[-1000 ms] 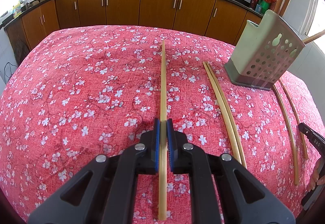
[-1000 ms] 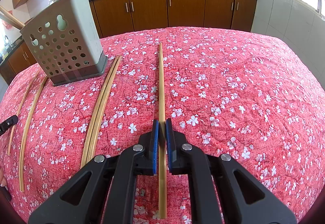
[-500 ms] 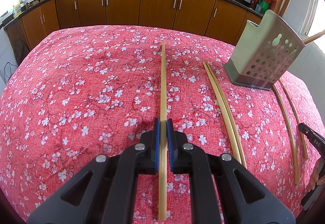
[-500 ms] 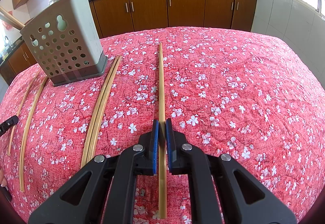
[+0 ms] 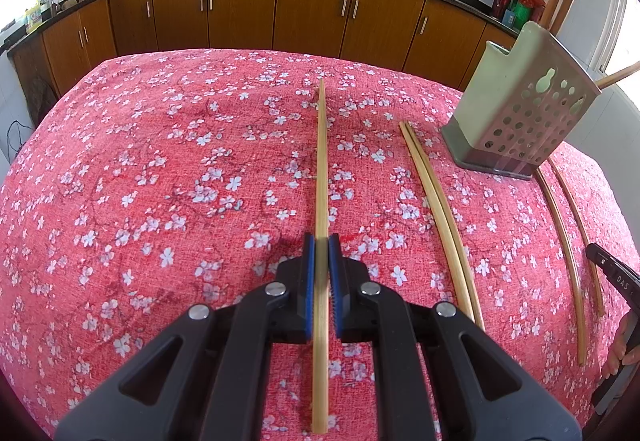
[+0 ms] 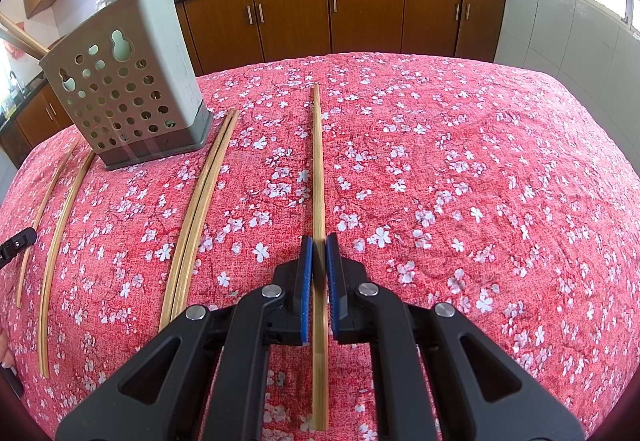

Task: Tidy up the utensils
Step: 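Lift both held chopsticks up over the perforated holder and lower them in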

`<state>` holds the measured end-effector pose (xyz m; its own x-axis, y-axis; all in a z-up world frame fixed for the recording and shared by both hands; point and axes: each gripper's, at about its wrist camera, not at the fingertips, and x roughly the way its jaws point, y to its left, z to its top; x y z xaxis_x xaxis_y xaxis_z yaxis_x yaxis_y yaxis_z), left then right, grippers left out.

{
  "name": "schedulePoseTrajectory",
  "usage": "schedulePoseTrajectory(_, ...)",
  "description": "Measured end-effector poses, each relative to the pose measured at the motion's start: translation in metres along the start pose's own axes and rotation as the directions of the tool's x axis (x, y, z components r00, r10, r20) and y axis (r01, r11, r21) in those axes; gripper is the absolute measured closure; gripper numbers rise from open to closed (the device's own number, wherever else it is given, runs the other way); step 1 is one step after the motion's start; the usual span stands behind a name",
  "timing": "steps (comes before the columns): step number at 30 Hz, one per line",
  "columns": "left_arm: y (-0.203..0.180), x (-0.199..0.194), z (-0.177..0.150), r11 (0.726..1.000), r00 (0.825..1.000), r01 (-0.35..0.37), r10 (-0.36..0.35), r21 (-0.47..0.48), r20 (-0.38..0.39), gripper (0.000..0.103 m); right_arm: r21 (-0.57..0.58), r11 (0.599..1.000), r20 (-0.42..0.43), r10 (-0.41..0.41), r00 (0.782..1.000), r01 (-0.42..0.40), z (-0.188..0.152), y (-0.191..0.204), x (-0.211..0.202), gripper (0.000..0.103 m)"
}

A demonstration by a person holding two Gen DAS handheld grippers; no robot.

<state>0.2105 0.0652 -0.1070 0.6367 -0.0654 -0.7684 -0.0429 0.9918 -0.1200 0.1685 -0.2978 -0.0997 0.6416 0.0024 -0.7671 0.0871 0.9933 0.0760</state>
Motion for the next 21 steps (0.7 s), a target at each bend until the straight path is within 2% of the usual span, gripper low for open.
schedulePoseTrajectory(16,-0.016,-0.017,-0.017,0.992,0.998,-0.052,0.054,0.112,-0.012,0.094,-0.001,1.000,-0.006,0.026,1.000,-0.026,-0.014,-0.003,-0.015,0.095)
schedulePoseTrajectory(19,-0.012,-0.033,-0.011,0.993,0.999,-0.044,0.042,0.110,0.025,0.094,0.013,0.999,0.049,0.039,0.998,-0.040,-0.009,-0.005,-0.032,0.095)
schedulePoseTrajectory(21,-0.013,-0.052,-0.001,0.994,0.997,-0.035,0.027,0.104,0.076,0.094,0.012,0.999,0.108,0.041,0.993,-0.042,0.001,-0.006,-0.049,0.095)
